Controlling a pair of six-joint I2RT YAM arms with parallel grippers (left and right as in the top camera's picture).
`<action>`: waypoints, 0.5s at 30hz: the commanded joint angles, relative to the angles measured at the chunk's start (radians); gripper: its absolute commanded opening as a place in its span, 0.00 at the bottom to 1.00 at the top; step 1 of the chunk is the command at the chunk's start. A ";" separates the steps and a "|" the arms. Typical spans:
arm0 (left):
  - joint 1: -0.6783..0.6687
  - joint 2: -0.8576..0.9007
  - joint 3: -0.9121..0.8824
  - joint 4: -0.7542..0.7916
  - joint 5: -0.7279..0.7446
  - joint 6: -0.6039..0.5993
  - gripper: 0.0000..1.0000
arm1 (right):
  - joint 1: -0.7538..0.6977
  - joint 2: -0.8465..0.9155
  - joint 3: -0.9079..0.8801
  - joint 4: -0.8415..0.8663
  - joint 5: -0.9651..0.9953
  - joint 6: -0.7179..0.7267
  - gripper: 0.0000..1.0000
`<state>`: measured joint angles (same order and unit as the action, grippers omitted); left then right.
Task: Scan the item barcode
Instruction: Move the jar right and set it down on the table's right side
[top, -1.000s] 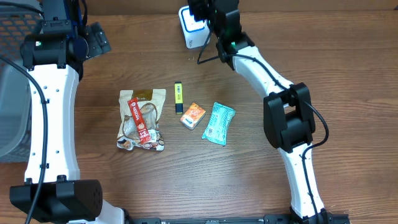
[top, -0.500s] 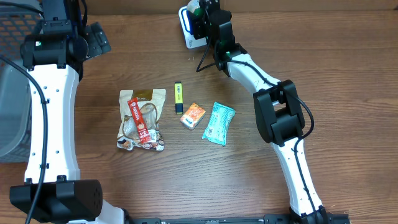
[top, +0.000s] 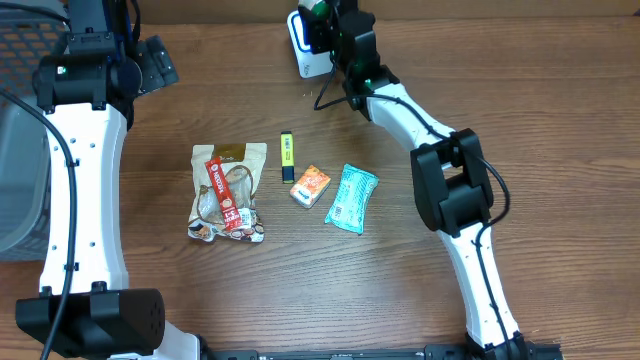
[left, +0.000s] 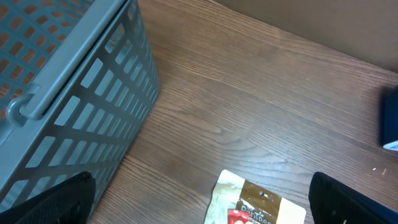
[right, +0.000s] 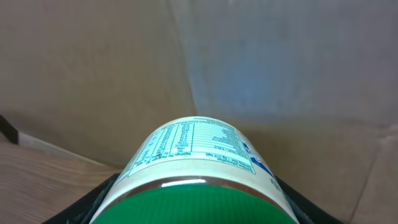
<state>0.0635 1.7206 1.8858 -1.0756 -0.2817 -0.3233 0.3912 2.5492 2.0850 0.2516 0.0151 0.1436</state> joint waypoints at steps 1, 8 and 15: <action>0.000 0.010 0.008 0.002 -0.013 -0.014 1.00 | -0.014 -0.209 0.020 -0.032 0.006 0.037 0.03; 0.000 0.010 0.008 0.002 -0.013 -0.014 1.00 | -0.024 -0.426 0.020 -0.427 0.007 0.037 0.04; 0.000 0.010 0.008 0.002 -0.013 -0.014 1.00 | -0.099 -0.514 0.020 -0.897 0.008 0.040 0.03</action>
<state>0.0635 1.7206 1.8858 -1.0763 -0.2817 -0.3233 0.3397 2.0350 2.0998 -0.5625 0.0132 0.1749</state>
